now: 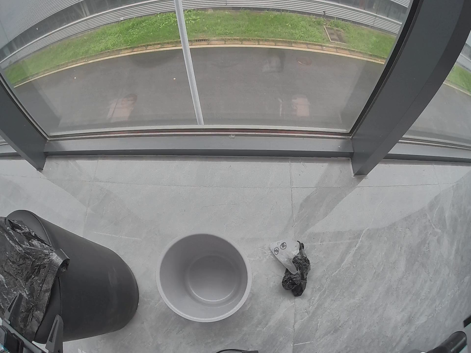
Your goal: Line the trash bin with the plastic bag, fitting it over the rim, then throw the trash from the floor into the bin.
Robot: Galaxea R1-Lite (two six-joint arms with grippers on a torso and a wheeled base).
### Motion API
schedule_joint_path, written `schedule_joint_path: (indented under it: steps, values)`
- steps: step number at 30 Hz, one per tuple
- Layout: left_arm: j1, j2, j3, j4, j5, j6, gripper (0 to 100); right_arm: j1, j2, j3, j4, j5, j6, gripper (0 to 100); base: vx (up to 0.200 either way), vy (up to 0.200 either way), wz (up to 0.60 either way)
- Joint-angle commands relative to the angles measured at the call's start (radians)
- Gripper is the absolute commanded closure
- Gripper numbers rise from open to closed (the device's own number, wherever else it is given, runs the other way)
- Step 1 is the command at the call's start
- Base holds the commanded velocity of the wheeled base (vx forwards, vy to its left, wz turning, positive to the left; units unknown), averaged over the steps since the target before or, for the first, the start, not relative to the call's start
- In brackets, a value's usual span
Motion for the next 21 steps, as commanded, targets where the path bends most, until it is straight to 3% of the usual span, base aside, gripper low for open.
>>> schedule_joint_path:
  steps: [1,9,10,13,15,17,21]
  values:
    - [0.0,-0.017,0.017,-0.005,-0.003,0.002,0,0.047,0.376,-0.291,-0.037,0.054,0.013,100,0.0,0.0,0.0]
    - [-0.001,-0.017,0.01,0.0,-0.007,-0.007,0,0.219,0.796,-0.293,-0.439,0.064,0.052,100,0.0,0.0,0.0]
    - [-0.003,0.006,-0.032,-0.003,-0.012,-0.027,0,0.224,0.839,-0.291,-0.48,0.064,0.054,100,0.0,0.0,0.0]
    - [-0.066,0.203,-0.331,0.049,-0.013,-0.244,0,0.291,0.954,-0.244,-0.617,0.062,0.086,100,0.0,0.0,0.0]
    - [-0.087,0.233,-0.368,0.076,-0.019,-0.251,0,0.308,0.975,-0.226,-0.649,0.064,0.102,100,0.0,0.0,0.0]
    - [-0.159,0.267,-0.411,0.19,-0.032,-0.173,0,0.307,1.04,-0.167,-0.758,0.059,0.12,100,0.0,0.0,0.0]
    - [-0.17,0.253,-0.314,0.221,-0.021,0.022,0,0.251,1.037,-0.146,-0.79,0.064,0.117,100,0.0,0.0,0.0]
